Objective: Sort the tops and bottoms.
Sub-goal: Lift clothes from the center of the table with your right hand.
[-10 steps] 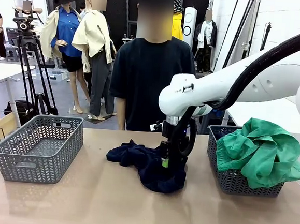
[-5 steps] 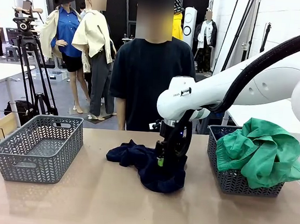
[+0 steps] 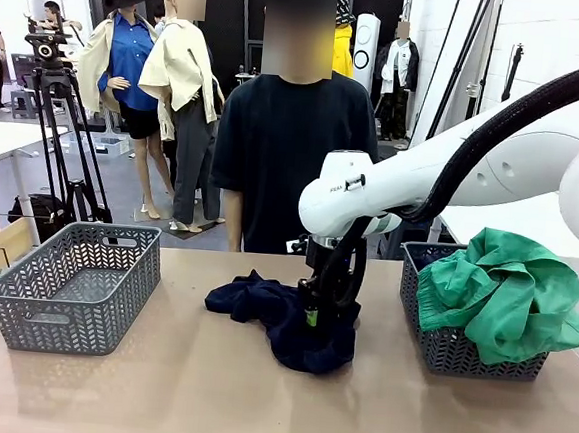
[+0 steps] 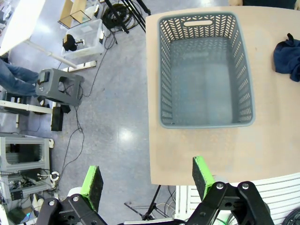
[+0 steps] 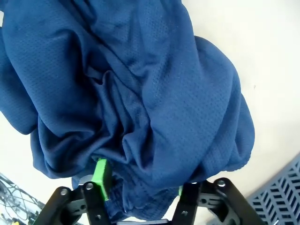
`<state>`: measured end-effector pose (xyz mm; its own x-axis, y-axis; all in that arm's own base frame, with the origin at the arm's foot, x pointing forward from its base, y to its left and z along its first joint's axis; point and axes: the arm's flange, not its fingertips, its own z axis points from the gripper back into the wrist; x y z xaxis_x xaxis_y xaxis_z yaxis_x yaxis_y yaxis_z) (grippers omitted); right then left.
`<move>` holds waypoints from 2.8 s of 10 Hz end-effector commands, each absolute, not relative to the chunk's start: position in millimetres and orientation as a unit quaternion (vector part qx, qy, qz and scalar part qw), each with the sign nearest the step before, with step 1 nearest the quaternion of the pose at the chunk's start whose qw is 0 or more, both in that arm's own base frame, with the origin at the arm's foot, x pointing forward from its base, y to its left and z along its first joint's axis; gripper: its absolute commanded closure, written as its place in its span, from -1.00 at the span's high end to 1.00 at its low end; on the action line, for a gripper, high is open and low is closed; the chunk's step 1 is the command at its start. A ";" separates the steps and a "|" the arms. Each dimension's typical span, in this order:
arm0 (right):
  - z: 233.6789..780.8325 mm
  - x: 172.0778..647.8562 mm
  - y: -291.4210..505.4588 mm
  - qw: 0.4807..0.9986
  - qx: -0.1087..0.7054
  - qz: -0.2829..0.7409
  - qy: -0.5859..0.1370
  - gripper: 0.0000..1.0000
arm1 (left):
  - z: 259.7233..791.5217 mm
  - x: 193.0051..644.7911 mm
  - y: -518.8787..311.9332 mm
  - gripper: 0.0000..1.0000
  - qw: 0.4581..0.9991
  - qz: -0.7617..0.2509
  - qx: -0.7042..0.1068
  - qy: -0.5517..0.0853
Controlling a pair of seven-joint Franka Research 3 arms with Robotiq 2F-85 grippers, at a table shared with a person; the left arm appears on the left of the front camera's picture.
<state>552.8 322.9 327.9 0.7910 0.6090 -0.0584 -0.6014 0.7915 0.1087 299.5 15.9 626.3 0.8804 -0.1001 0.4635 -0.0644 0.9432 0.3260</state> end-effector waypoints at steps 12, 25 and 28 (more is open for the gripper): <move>384.0 555.3 311.5 0.944 0.008 0.330 -0.003 -1.00 | 627.1 299.0 19.1 1.00 0.954 -0.012 0.170 -0.247; 901.1 559.0 293.2 0.881 0.015 0.443 -0.166 -1.00 | 627.1 299.0 19.1 1.00 0.954 -0.012 0.170 -0.247; 951.0 546.2 310.8 0.882 0.010 0.432 -0.188 -1.00 | 627.1 299.0 19.1 1.00 0.954 -0.012 0.170 -0.247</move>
